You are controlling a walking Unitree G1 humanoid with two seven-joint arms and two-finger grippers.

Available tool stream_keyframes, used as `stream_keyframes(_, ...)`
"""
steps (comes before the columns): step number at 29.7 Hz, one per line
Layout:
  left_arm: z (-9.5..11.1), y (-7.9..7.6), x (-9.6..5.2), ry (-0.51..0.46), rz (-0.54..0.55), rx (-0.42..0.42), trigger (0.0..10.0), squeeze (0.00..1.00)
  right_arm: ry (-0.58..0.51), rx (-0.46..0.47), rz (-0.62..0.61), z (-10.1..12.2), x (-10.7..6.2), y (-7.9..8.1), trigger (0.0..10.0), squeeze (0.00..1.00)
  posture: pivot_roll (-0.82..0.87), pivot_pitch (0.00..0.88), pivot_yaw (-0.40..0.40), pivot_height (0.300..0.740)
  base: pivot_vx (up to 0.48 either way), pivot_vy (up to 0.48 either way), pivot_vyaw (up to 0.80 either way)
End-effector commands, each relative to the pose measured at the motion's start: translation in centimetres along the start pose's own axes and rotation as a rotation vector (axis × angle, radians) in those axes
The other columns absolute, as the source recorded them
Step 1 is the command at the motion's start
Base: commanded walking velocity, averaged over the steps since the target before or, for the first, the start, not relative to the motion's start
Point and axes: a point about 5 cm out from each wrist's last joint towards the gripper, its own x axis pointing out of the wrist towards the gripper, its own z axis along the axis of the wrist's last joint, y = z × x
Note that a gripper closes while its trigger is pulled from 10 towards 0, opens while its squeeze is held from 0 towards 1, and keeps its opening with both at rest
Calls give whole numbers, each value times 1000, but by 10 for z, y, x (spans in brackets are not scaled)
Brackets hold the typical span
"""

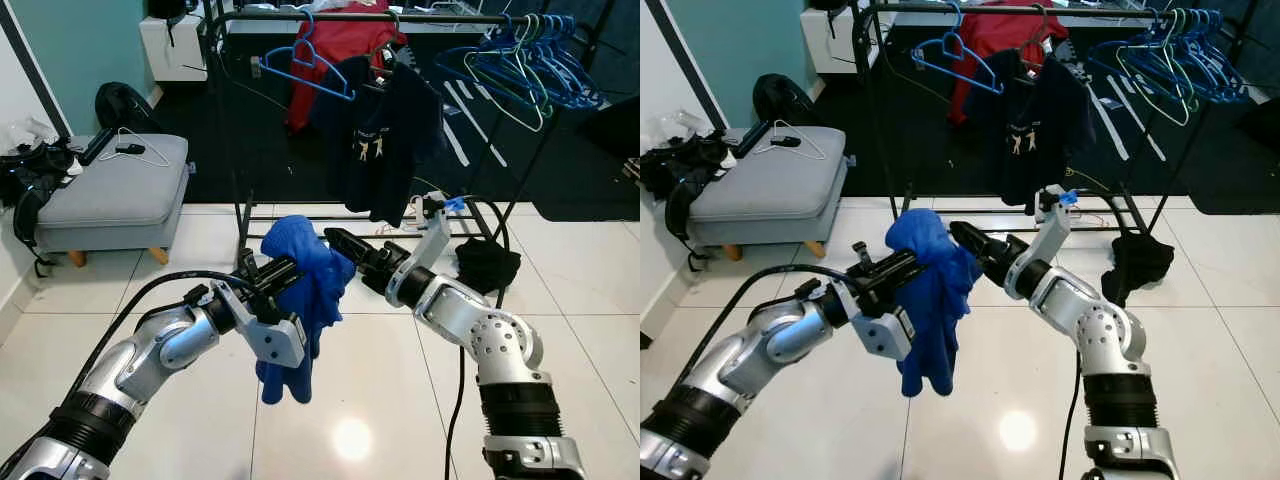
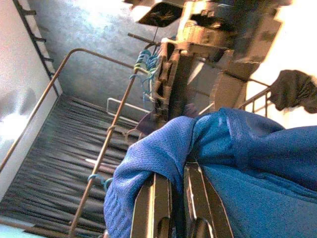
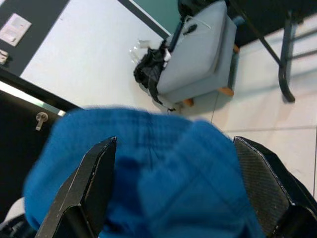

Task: Hang hanger

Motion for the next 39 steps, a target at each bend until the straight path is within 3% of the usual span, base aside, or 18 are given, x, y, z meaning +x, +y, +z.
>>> stream_keyframes(1,-1,2,2,4,14,11,0,0,16,32,-36,-4,-4,-4,10000,0,-18,177,27,740,0,0,0)
stream_keyframes(7,-1,1,2,6,20,12,0,0,34,53,-69,-7,-3,-7,10000,0,-19,176,26,740,0,0,0)
stream_keyframes(9,2,3,4,-16,38,14,0,0,16,134,-93,-7,-2,-11,10000,0,-17,176,24,740,0,0,0)
stream_keyframes(13,3,2,4,-23,43,19,0,0,-8,201,-98,-5,0,-11,10000,0,-16,176,23,740,0,0,0)
stream_keyframes(14,4,2,4,-24,44,23,0,0,-21,243,-86,-3,1,-9,8353,0,-17,175,23,740,0,0,0)
stream_keyframes(15,4,2,4,-24,44,23,0,0,-21,243,-86,-3,1,-9,8353,0,-17,175,23,740,0,0,0)
stream_keyframes(16,4,2,4,-24,44,25,0,0,-25,254,-82,-2,1,-9,275,0,-15,175,21,740,0,0,0)
stream_keyframes(34,0,4,4,-10,50,38,0,0,-24,292,-78,-2,-1,-7,0,0,-17,181,22,740,0,0,0)
stream_keyframes(39,-5,7,2,25,71,42,0,0,-107,192,-108,10,-3,-9,0,0,-17,182,21,740,0,0,0)
